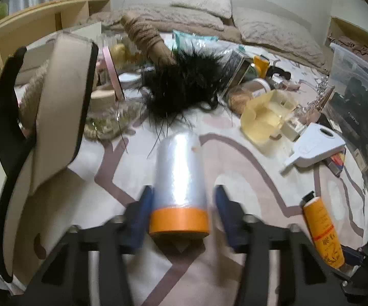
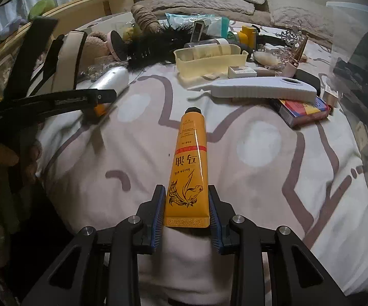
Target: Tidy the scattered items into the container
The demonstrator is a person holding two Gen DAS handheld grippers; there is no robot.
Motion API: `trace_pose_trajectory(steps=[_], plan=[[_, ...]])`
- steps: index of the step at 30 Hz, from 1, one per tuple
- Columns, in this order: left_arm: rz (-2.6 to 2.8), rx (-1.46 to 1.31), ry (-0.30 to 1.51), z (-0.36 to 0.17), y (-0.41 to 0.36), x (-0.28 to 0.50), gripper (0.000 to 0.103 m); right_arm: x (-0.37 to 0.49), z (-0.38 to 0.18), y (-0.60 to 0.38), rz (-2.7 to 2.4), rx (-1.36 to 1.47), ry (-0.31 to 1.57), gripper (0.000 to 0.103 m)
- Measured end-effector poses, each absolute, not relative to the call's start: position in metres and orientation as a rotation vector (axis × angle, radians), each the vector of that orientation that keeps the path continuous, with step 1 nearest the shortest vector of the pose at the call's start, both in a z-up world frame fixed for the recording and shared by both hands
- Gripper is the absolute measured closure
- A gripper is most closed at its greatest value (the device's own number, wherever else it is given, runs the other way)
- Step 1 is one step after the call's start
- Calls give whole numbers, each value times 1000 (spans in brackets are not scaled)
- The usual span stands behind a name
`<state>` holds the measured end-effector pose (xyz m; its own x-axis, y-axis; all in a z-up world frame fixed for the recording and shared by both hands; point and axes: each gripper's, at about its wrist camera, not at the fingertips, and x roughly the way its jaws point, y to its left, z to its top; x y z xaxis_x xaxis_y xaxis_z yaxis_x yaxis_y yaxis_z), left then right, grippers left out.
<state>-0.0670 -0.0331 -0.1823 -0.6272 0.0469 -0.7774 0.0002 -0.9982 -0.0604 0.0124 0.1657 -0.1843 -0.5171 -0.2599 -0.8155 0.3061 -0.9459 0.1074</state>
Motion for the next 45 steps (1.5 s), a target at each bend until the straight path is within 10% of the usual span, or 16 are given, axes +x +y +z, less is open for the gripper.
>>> trace_pose_trajectory(steps=[9, 15, 24, 28, 31, 36, 44, 45], plan=[[2767, -1329, -44, -182, -30, -46, 61, 11, -186, 174, -2472, 1330, -63, 67], [2717, -1355, -24, -180, -31, -25, 61, 8, -185, 163, -2447, 1308, -62, 36], [2703, -1382, -4, -180, -31, -11, 60, -5, -182, 161, -2540, 1289, 20, 36], [2741, -1364, 22, -181, -29, -13, 21, -10, -185, 160, -2601, 1250, 85, 36], [2730, -1376, 16, -181, -30, -15, 11, -12, -191, 159, -2631, 1218, 119, 35], [2688, -1434, -34, -186, -34, -19, 2, -16, -198, 167, -2646, 1275, 94, 0], [2715, -1447, -44, -185, -33, -27, 3, -15, -197, 164, -2664, 1297, 119, 1], [2718, -1450, -30, -185, -32, -28, 4, -13, -196, 164, -2674, 1277, 121, 16]])
